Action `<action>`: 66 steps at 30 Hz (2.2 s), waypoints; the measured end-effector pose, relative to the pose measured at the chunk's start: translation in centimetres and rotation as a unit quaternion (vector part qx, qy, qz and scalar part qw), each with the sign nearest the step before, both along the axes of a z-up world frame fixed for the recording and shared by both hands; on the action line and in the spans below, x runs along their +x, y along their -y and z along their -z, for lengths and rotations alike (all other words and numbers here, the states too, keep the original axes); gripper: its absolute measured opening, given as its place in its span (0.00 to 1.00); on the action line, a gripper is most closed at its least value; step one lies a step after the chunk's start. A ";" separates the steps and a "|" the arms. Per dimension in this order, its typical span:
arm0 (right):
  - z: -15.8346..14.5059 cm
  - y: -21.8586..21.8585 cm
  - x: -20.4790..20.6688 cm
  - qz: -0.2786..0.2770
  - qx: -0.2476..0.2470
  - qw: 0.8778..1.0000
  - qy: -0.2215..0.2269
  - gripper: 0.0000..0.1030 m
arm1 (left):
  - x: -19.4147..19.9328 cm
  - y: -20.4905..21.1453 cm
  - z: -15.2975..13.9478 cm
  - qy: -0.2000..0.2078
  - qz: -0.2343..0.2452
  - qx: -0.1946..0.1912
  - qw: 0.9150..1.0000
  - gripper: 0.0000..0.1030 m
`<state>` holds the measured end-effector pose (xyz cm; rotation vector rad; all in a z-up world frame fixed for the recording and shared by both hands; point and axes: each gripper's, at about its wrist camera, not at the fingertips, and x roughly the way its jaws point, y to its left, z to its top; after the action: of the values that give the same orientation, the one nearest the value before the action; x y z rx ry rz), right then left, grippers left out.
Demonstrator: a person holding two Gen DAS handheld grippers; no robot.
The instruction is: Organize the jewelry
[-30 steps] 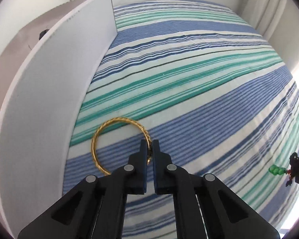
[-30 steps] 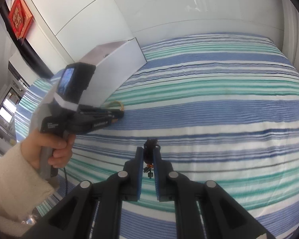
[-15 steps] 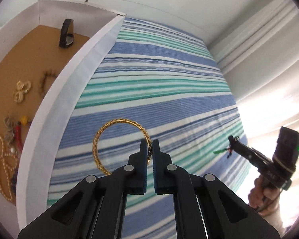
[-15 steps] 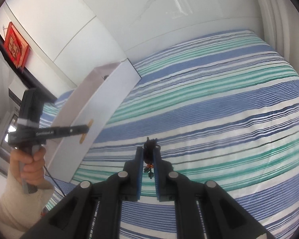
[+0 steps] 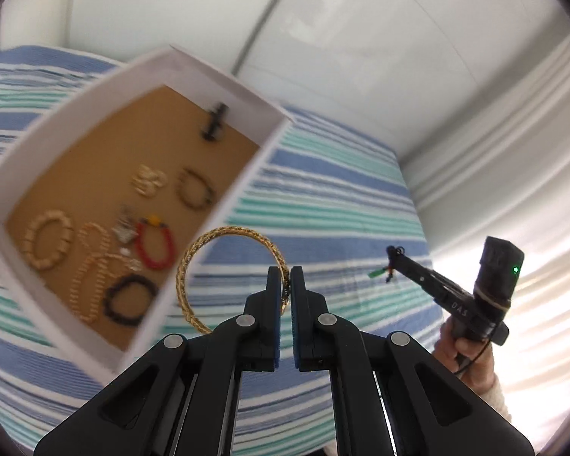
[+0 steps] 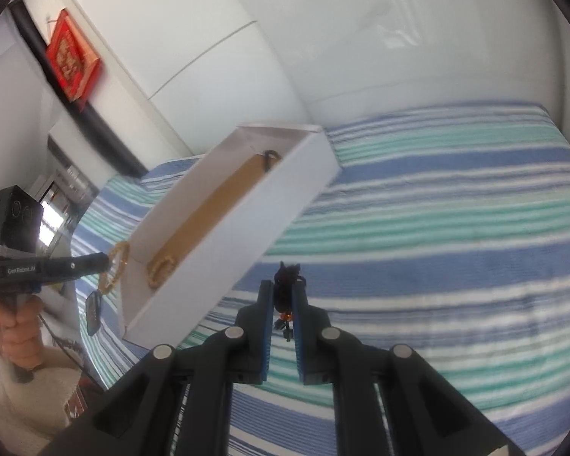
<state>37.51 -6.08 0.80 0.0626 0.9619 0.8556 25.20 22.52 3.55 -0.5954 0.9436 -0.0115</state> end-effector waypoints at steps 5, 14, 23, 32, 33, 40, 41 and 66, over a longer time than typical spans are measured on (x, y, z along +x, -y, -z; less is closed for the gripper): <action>-2.9 -6.8 1.3 -0.050 0.013 0.998 0.030 0.10 | 1.0 -6.4 -0.2 -0.018 -0.078 0.043 0.996 0.02; -0.4 -18.9 7.5 -0.070 -0.042 0.996 0.038 0.09 | 6.9 -15.4 8.7 -0.113 -0.174 0.074 0.975 0.02; 6.8 -24.9 12.2 -0.056 -0.143 0.988 0.032 0.16 | 8.8 -15.1 13.5 -0.144 -0.172 0.124 0.967 0.21; 5.4 -22.4 9.3 -0.021 -0.133 0.990 0.041 0.59 | 5.8 -10.4 9.2 -0.086 -0.182 0.229 0.952 0.94; 5.1 -22.2 9.0 -0.022 -0.138 0.989 0.042 0.62 | 5.3 -9.9 8.7 -0.079 -0.188 0.238 0.950 0.97; 2.8 -21.9 4.1 -0.051 -0.173 0.982 0.063 0.65 | 2.1 -6.5 5.9 -0.055 -0.201 0.260 0.943 0.98; 2.6 -21.8 3.6 -0.056 -0.177 0.981 0.063 0.65 | 1.9 -5.9 5.7 -0.053 -0.200 0.259 0.944 0.98; -1.3 -24.8 -4.3 -0.131 -0.232 0.961 0.075 0.77 | -4.4 -6.6 3.6 -0.144 -0.247 0.196 0.938 0.97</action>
<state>33.22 18.76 2.06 -0.5359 1.0176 0.8417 20.81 29.15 -0.01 -0.4527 1.0204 0.7185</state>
